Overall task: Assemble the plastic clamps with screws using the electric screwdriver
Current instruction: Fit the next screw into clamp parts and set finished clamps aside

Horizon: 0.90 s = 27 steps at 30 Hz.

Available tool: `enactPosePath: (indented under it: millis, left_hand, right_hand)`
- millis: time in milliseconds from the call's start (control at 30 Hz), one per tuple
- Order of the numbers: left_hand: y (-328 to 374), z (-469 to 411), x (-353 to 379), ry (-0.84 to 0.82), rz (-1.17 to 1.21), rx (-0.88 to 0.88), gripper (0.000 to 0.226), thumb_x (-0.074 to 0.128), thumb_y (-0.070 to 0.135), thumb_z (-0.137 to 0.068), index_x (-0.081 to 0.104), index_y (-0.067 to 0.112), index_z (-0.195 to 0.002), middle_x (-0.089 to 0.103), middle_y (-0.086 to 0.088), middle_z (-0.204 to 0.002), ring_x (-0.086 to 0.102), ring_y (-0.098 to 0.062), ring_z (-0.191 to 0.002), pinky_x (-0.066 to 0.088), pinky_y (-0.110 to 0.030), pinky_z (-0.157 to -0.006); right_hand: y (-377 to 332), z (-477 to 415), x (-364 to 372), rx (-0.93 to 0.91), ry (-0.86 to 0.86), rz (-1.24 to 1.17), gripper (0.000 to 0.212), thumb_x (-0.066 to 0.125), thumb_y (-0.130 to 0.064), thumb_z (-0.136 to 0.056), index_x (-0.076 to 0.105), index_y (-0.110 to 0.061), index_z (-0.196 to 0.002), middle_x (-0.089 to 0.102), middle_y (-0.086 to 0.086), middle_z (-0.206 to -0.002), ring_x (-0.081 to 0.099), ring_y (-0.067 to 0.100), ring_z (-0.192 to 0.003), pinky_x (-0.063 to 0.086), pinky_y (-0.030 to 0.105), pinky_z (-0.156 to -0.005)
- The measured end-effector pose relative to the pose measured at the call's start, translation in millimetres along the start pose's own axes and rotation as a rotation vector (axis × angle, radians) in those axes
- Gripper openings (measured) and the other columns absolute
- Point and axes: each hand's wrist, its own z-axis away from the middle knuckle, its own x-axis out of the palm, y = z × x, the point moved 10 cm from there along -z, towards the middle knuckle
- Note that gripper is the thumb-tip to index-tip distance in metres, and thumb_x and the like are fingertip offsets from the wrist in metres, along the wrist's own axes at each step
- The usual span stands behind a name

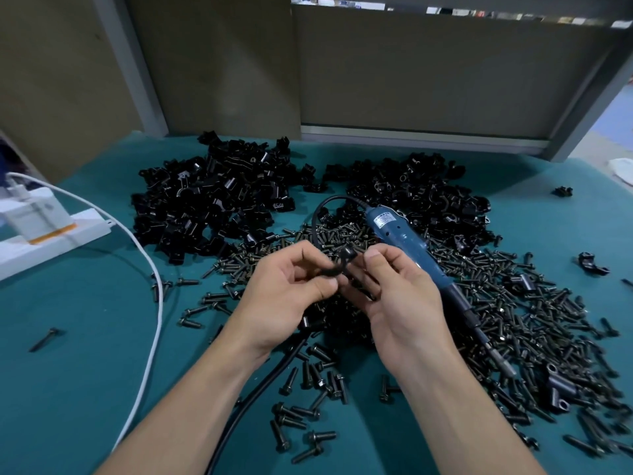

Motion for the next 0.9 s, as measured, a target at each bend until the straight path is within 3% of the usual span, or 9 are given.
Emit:
enactPosePath:
  millis: [100,133,267,367,533,600,700,800,900]
  left_hand:
    - [-2.8,-0.6,-3.2,0.058,-0.146,0.009,0.034,0.084,-0.002,-0.082,0.077,0.032,-0.08,0.078,-0.006,-0.087,0.069,-0.038,-0.078,0.058,-0.052,-0.075]
    - [-4.2,-0.1,-5.7,0.094,-0.194,0.012,0.032,0.086,0.003,-0.082,0.077,0.034,-0.081,0.077,-0.009,-0.085,0.064,-0.037,-0.071,0.057,-0.053,-0.071]
    - [1.0,5.9,-17.1,0.25,-0.382,0.078,0.036,0.087,0.015,-0.083,0.076,0.049,-0.089,0.07,0.003,-0.069,0.045,-0.004,-0.054,0.046,-0.027,-0.053]
    - [5.9,10.1,-14.8,0.282,-0.395,0.08,0.045,0.083,0.009,-0.083,0.074,0.052,-0.093,0.074,0.022,-0.079,0.047,-0.001,-0.052,0.045,-0.013,-0.05]
    - [9.1,10.6,-6.1,0.225,-0.451,0.07,0.046,0.084,0.024,-0.081,0.065,0.053,-0.111,0.074,0.018,-0.074,0.059,-0.003,-0.052,0.048,-0.013,-0.053]
    - [3.6,8.9,-9.8,0.22,-0.401,0.005,0.048,0.087,0.026,-0.081,0.066,0.051,-0.116,0.075,0.014,-0.071,0.064,-0.005,-0.053,0.054,-0.02,-0.06]
    - [-3.6,9.1,-26.1,0.346,-0.176,-0.105,0.01,0.082,0.027,-0.088,0.079,0.035,-0.093,0.073,0.005,-0.066,0.068,-0.008,-0.061,0.057,-0.036,-0.073]
    - [-13.2,17.1,-43.1,0.529,0.039,-0.209,0.027,0.071,0.035,-0.098,0.077,0.025,-0.074,0.069,0.007,-0.066,0.063,-0.007,-0.06,0.05,-0.027,-0.06]
    - [-25.4,23.2,-37.4,0.559,0.268,-0.322,0.039,0.061,0.038,-0.104,0.074,0.021,-0.071,0.069,0.008,-0.065,0.058,-0.003,-0.049,0.043,-0.017,-0.043]
  right_hand:
    - [2.8,0.4,-2.5,0.023,0.037,0.079,0.014,0.057,-0.013,-0.105,0.064,-0.018,-0.094,0.079,0.012,-0.095,0.074,0.015,-0.078,0.058,0.026,-0.062]
    - [3.8,0.3,-3.2,0.028,0.048,0.079,0.014,0.057,-0.014,-0.105,0.064,-0.018,-0.094,0.079,0.014,-0.099,0.075,0.016,-0.08,0.058,0.026,-0.063]
    - [7.0,1.2,-1.0,0.028,0.051,-0.014,0.009,0.06,-0.011,-0.103,0.064,-0.014,-0.095,0.076,0.015,-0.099,0.077,0.022,-0.088,0.061,0.03,-0.072]
    - [1.8,2.4,3.3,-0.059,0.036,0.101,0.009,0.062,-0.011,-0.101,0.064,-0.014,-0.094,0.076,0.006,-0.085,0.076,0.022,-0.086,0.062,0.03,-0.075]
    - [-11.5,1.2,-5.2,-0.227,0.152,0.281,0.018,0.069,-0.018,-0.098,0.068,-0.028,-0.083,0.076,0.009,-0.078,0.072,0.023,-0.076,0.06,0.042,-0.077]
    - [-13.6,-2.4,-12.5,-0.215,0.185,0.205,0.019,0.068,-0.016,-0.099,0.066,-0.026,-0.083,0.077,0.007,-0.078,0.074,0.023,-0.075,0.06,0.036,-0.07]
    - [-17.6,-6.7,-17.7,-0.192,0.163,0.146,0.012,0.066,-0.012,-0.1,0.062,-0.017,-0.09,0.077,0.006,-0.076,0.076,0.023,-0.075,0.058,0.025,-0.062]
    - [-16.0,-2.3,-6.7,-0.168,0.061,0.203,0.011,0.067,-0.008,-0.099,0.064,-0.015,-0.09,0.076,0.01,-0.076,0.074,0.021,-0.07,0.056,0.022,-0.059]
    - [-8.5,6.3,9.8,-0.213,-0.01,0.417,0.016,0.071,-0.016,-0.097,0.066,-0.026,-0.085,0.075,0.01,-0.075,0.069,0.026,-0.066,0.062,0.043,-0.064]
